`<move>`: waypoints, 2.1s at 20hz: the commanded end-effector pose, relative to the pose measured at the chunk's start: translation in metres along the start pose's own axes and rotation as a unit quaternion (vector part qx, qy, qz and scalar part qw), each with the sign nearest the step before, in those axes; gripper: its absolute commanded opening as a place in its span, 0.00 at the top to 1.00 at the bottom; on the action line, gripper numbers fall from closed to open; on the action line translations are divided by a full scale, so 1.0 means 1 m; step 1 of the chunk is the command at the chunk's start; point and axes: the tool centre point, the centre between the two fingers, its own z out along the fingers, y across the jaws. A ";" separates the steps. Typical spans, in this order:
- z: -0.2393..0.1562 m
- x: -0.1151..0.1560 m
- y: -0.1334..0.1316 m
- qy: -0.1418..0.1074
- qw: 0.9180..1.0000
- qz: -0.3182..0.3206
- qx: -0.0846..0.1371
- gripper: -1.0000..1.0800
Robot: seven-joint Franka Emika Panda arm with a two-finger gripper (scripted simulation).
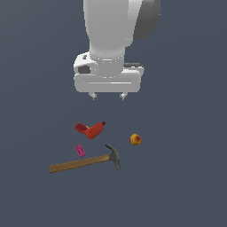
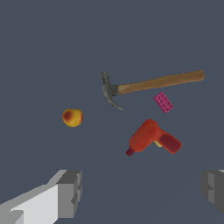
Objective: Pick up a designated object from a clutter of objects.
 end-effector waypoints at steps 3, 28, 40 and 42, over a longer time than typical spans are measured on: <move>0.000 0.000 -0.001 0.000 1.000 0.000 -0.001 0.04; 0.013 0.003 -0.028 -0.002 0.998 0.055 -0.005 0.04; 0.050 0.016 -0.049 -0.001 0.983 0.182 -0.001 0.04; 0.057 0.018 -0.052 -0.001 0.979 0.204 0.000 0.04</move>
